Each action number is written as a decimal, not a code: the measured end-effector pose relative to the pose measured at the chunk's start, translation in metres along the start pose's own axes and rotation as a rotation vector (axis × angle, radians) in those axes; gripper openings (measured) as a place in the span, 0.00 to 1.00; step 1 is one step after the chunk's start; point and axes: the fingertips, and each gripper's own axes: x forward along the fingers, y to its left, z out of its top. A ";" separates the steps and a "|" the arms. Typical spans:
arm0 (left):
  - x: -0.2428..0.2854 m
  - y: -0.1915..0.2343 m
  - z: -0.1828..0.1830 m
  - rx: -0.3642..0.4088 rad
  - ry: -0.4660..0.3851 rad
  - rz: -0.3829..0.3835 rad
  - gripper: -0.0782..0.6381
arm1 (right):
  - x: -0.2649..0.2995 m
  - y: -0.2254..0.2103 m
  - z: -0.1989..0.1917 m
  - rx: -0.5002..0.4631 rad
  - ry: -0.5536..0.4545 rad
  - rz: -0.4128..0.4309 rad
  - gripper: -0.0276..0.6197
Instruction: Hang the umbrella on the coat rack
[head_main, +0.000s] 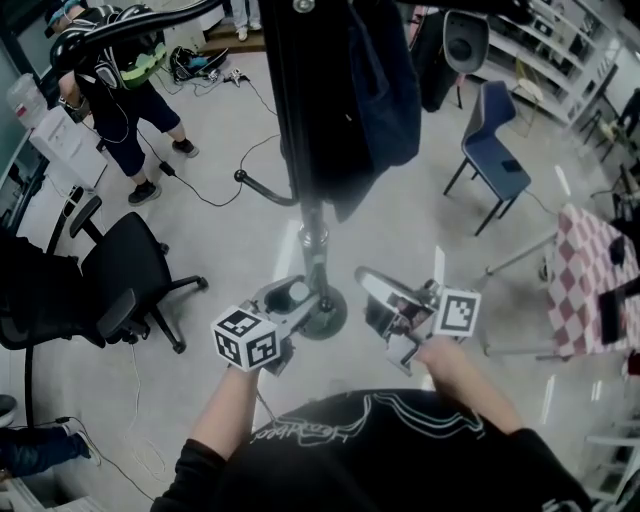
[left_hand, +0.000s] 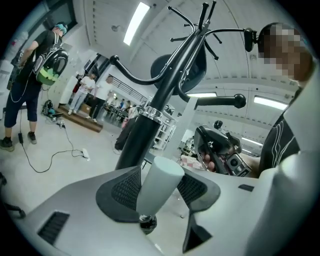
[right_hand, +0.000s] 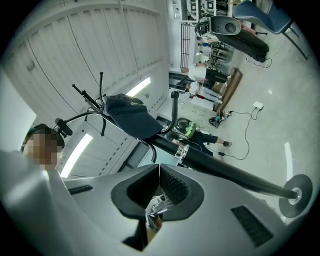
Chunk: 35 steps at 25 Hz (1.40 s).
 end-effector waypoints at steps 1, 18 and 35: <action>0.001 0.001 -0.002 -0.003 0.007 -0.002 0.39 | -0.003 0.000 0.001 -0.004 -0.001 -0.005 0.07; -0.067 -0.031 -0.009 -0.232 -0.128 0.119 0.40 | -0.039 0.027 -0.023 -0.159 0.173 -0.072 0.07; -0.096 -0.244 0.028 -0.050 -0.252 0.034 0.11 | -0.105 0.140 -0.078 -0.377 0.315 0.049 0.07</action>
